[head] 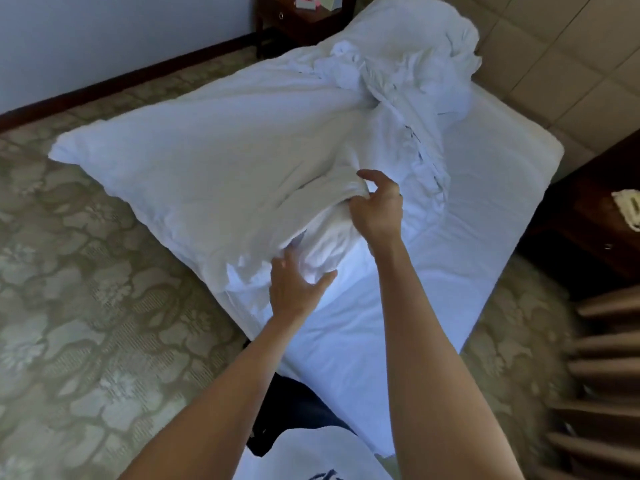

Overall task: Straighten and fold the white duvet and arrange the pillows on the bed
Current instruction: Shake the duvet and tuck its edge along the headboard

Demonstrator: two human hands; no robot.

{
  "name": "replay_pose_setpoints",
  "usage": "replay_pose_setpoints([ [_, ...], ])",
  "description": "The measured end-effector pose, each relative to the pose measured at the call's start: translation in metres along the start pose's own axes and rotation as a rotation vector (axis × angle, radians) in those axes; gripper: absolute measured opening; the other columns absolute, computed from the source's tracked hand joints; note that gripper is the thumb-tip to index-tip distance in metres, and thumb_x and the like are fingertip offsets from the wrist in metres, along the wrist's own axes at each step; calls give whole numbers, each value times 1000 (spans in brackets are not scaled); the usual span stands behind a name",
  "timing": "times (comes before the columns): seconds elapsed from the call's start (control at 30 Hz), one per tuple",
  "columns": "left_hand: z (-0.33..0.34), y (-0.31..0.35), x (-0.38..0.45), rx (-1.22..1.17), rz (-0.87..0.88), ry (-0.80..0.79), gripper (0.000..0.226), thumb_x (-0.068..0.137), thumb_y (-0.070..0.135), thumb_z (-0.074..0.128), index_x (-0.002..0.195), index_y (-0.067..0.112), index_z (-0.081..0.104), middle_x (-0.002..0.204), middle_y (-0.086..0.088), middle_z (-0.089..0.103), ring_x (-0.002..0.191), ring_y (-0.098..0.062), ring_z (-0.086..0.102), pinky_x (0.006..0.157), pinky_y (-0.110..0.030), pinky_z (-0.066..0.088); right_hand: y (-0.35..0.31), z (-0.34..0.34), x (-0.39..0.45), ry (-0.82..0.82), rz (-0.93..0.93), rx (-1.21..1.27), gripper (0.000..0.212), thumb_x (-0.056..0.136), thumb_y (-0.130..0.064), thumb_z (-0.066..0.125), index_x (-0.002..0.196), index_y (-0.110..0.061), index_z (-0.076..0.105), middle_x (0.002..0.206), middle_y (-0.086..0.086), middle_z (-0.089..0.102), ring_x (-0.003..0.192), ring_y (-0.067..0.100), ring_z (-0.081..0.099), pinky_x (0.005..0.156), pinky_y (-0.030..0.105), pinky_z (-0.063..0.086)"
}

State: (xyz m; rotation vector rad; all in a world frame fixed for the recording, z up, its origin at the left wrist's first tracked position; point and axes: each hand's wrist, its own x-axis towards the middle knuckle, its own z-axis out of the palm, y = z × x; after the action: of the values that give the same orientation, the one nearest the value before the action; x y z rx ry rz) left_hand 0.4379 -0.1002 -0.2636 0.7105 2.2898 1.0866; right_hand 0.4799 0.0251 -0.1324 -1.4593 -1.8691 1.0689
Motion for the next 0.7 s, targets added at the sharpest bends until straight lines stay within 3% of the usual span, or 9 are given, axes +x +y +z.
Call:
replay_pose_setpoints([
  [0.07,4,13,10,169,48,-82,76,78,65,66,134,16,50,124,-8,51,120,-28,50,92,-40,48,-2,-11,-5,-27,-19,-51,51,75,-13,52,124,-25,62,103,11,69,97,31,65,89,44,55],
  [0.17,10,34,10,-38,-40,-217,54,96,44,54,119,-5,59,120,-25,64,112,-40,60,90,-41,47,0,-17,-9,-64,-59,-63,45,81,-10,52,123,-21,63,103,11,71,94,30,66,87,41,54],
  [0.27,17,48,-17,-292,-157,-127,48,99,38,51,111,-7,62,110,-28,67,106,-39,63,89,-41,49,20,-21,-21,-126,-101,131,38,85,-5,53,121,-11,64,80,6,71,70,20,66,71,34,54],
  [0.33,17,58,-34,-543,-273,-22,45,98,39,54,113,-4,61,109,-20,68,106,-33,64,92,-41,52,54,-28,-38,-58,-58,161,32,88,-12,61,119,-10,65,96,7,74,87,20,70,82,33,56],
  [0.37,16,63,-40,-685,-336,32,42,98,37,55,112,-2,59,108,-16,67,103,-31,65,89,-39,53,79,-32,-47,0,39,129,34,88,-25,66,121,-12,64,107,6,72,98,21,68,90,32,54],
  [0.43,9,71,-51,-955,-446,77,33,99,32,56,112,1,56,101,-13,65,88,-24,67,75,-34,55,130,-44,-71,49,384,127,71,75,-65,69,128,-20,57,124,4,66,113,23,63,97,33,50],
  [0.5,2,76,-73,-1141,-497,-4,25,101,30,52,104,7,60,91,-9,66,73,-16,67,63,-27,57,174,-55,-83,-64,717,363,101,56,-86,66,132,-21,54,130,2,62,120,28,59,104,42,47],
  [0.6,14,83,-113,-1319,-580,-119,36,101,35,52,115,3,62,109,-15,70,100,-21,68,80,-33,57,198,-74,-89,-444,827,874,96,62,-83,67,131,-18,61,133,10,63,128,34,55,111,53,39],
  [0.7,37,97,-153,-1354,-629,-114,46,104,38,43,127,0,54,121,-9,61,123,-25,55,93,-38,46,193,-98,-91,-522,659,1064,67,92,-59,55,141,-13,52,137,15,58,129,33,54,109,50,41],
])
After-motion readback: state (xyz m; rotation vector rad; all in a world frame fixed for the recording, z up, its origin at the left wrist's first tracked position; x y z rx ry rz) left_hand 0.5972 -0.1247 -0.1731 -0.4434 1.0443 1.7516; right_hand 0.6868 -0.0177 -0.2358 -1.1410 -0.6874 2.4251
